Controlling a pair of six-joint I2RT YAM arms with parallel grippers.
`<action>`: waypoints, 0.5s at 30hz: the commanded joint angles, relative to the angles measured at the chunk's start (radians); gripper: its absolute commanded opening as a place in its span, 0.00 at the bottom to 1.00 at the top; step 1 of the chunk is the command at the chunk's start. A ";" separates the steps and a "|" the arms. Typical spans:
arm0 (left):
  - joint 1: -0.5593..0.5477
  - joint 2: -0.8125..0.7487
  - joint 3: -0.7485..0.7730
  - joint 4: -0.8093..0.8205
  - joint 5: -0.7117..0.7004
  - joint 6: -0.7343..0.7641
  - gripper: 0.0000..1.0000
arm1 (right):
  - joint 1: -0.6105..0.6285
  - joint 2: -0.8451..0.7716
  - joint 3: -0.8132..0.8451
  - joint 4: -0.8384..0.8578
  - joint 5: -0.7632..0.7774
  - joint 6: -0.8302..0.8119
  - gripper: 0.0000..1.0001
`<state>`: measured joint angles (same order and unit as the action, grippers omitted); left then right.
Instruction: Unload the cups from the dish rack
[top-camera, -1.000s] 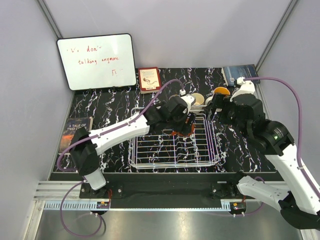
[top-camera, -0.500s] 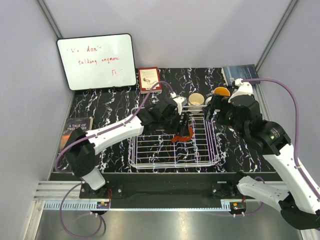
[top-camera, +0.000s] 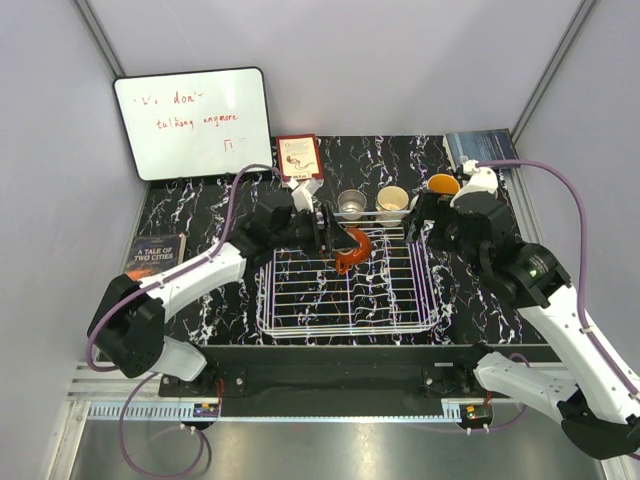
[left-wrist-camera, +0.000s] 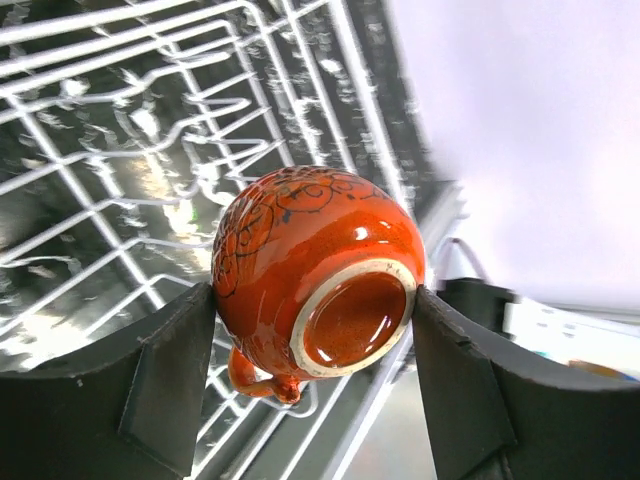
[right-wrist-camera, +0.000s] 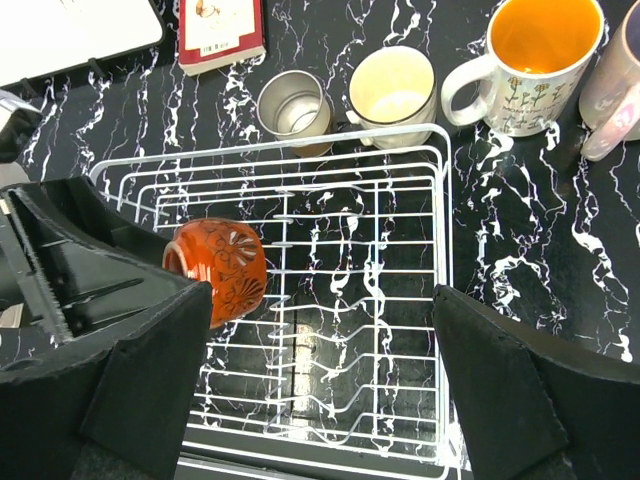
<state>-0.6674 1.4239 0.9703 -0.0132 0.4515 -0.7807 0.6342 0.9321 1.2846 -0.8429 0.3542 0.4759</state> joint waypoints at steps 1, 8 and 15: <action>0.043 -0.059 -0.085 0.376 0.183 -0.208 0.00 | 0.005 0.002 -0.027 0.068 -0.012 0.021 0.98; 0.098 -0.017 -0.229 0.851 0.312 -0.480 0.00 | 0.005 -0.006 -0.062 0.120 -0.063 0.033 0.99; 0.112 0.144 -0.309 1.435 0.360 -0.860 0.00 | 0.005 -0.052 -0.146 0.223 -0.178 0.069 0.98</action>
<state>-0.5617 1.5013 0.6796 0.8803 0.7383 -1.3621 0.6342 0.9173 1.1698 -0.7319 0.2649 0.5106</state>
